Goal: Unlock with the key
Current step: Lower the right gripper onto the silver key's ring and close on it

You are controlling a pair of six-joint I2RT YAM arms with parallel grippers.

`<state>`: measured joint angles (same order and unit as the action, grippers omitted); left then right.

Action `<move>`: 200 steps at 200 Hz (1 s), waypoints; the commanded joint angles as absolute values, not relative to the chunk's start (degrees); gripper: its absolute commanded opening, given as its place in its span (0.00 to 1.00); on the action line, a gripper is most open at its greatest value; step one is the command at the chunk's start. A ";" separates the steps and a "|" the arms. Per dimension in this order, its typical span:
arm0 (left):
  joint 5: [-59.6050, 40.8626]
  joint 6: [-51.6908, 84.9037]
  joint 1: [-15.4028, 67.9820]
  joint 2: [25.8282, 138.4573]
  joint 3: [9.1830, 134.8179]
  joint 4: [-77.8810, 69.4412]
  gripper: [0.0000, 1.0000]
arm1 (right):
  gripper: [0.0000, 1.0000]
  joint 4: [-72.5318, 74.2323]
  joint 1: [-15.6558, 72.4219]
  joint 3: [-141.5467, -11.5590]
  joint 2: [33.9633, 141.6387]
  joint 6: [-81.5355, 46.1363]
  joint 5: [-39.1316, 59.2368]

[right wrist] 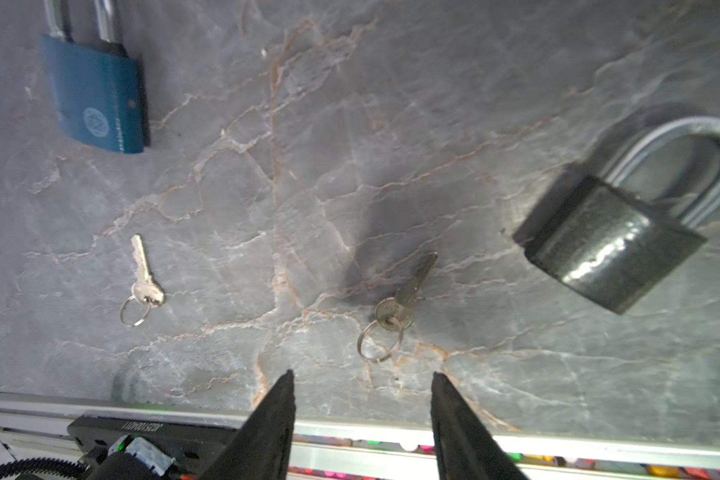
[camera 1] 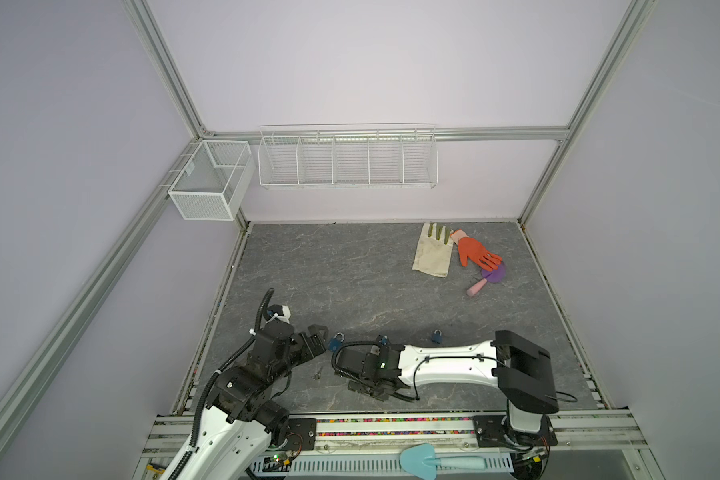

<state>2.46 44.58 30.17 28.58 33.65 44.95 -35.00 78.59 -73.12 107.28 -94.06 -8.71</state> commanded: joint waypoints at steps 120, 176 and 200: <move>3.53 45.75 30.41 26.77 34.03 45.70 0.98 | 0.35 -39.69 78.05 -75.90 111.52 -101.01 -8.44; 3.82 46.17 30.43 24.97 33.31 46.21 0.98 | 0.25 -42.88 78.26 -76.21 111.14 -99.77 -8.80; 3.87 46.61 30.41 24.49 32.96 46.41 0.98 | 0.23 -43.68 78.26 -75.72 111.01 -99.25 -8.70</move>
